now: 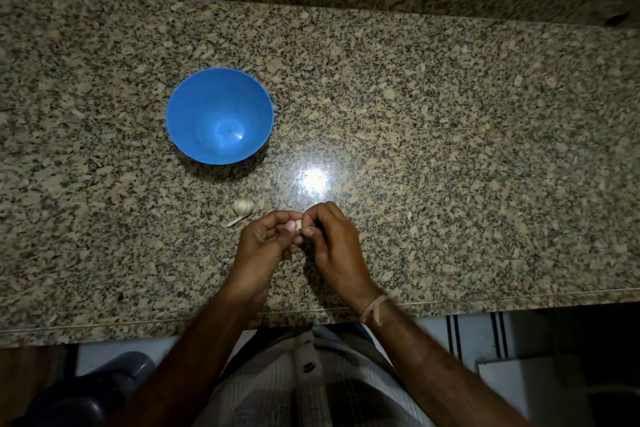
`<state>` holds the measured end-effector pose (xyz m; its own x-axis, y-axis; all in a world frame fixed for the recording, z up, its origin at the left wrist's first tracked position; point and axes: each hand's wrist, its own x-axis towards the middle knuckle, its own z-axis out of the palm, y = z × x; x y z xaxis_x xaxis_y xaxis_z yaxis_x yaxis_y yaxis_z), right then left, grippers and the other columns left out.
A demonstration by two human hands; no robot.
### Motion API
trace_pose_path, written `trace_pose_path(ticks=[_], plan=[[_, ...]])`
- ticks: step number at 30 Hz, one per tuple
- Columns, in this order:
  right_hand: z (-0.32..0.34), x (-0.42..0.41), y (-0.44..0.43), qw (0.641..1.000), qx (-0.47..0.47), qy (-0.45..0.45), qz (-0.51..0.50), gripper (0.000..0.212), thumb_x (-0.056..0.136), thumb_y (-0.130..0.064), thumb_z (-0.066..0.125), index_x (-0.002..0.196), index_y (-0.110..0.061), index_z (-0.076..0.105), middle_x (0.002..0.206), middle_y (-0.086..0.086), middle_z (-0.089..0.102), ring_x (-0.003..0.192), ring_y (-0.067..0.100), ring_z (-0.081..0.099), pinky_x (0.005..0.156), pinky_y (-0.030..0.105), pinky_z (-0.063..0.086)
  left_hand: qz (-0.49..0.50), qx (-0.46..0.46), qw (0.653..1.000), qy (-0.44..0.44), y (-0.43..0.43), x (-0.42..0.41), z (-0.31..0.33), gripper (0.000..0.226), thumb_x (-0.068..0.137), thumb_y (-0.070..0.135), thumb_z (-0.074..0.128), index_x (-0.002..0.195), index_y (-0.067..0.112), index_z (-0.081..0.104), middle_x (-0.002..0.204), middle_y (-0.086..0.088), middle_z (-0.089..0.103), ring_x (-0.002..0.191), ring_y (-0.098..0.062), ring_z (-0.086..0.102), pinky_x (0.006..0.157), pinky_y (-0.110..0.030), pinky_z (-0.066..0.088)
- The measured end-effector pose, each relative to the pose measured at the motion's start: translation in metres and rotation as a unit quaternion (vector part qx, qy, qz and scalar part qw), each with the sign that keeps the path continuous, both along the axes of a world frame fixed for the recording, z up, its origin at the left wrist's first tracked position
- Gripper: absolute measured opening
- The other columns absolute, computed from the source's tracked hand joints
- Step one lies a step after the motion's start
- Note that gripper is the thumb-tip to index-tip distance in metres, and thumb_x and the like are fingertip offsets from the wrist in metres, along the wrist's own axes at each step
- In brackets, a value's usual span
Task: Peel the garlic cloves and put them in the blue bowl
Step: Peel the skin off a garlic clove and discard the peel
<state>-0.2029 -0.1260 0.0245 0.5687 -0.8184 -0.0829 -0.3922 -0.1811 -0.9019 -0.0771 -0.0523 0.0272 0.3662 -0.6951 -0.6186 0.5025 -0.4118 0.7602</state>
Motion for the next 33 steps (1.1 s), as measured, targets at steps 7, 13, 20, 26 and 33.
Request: trace_pose_path(ticks=[7, 13, 20, 26, 33], plan=[[-0.009, -0.010, -0.001, 0.999, 0.042, 0.004, -0.025, 0.014, 0.095, 0.004, 0.062, 0.088, -0.009, 0.063, 0.082, -0.002, 0.063, 0.077, 0.008, 0.057, 0.067, 0.020, 0.043, 0.022, 0.005, 0.998, 0.051, 0.003, 0.001, -0.004, 0.014, 0.103, 0.007, 0.060, 0.103, 0.012, 0.073, 0.085, -0.005, 0.074, 0.078, -0.010, 0.066, 0.074, -0.027, 0.050], [-0.018, -0.012, 0.002, 0.998, 0.008, 0.049, -0.035, 0.032, 0.093, 0.006, 0.061, 0.108, -0.017, 0.078, 0.104, -0.007, 0.074, 0.101, 0.011, 0.068, 0.089, 0.043, 0.057, 0.052, 0.029, 0.998, 0.032, 0.003, 0.000, -0.009, 0.014, 0.103, 0.013, 0.061, 0.107, 0.009, 0.074, 0.079, -0.004, 0.073, 0.073, -0.009, 0.066, 0.070, -0.023, 0.056], [0.001, -0.004, -0.001, 0.995, 0.089, -0.013, -0.041, 0.017, 0.096, -0.007, 0.071, 0.109, -0.015, 0.079, 0.100, -0.007, 0.079, 0.096, 0.010, 0.074, 0.086, 0.036, 0.061, 0.068, 0.042, 0.996, 0.026, -0.001, -0.007, -0.007, 0.015, 0.102, 0.016, 0.064, 0.100, 0.005, 0.075, 0.081, -0.007, 0.076, 0.067, -0.009, 0.065, 0.065, -0.024, 0.053], [-0.004, -0.002, 0.001, 0.996, 0.082, -0.014, -0.043, 0.018, 0.093, -0.005, 0.073, 0.106, -0.015, 0.080, 0.100, -0.005, 0.078, 0.097, 0.013, 0.073, 0.087, 0.041, 0.060, 0.080, 0.070, 0.994, -0.003, -0.001, -0.009, -0.013, 0.021, 0.101, 0.020, 0.066, 0.093, 0.003, 0.075, 0.072, -0.006, 0.073, 0.060, -0.010, 0.061, 0.059, -0.023, 0.051], [-0.002, 0.007, 0.000, 0.979, 0.181, -0.044, -0.081, 0.003, 0.092, -0.001, 0.075, 0.091, -0.001, 0.078, 0.085, 0.005, 0.078, 0.080, 0.007, 0.073, 0.072, 0.018, 0.056, 0.067, 0.088, 0.982, -0.152, 0.019, -0.002, -0.016, 0.014, 0.102, 0.007, 0.061, 0.102, 0.016, 0.072, 0.091, -0.002, 0.075, 0.078, -0.014, 0.069, 0.068, -0.029, 0.055]])
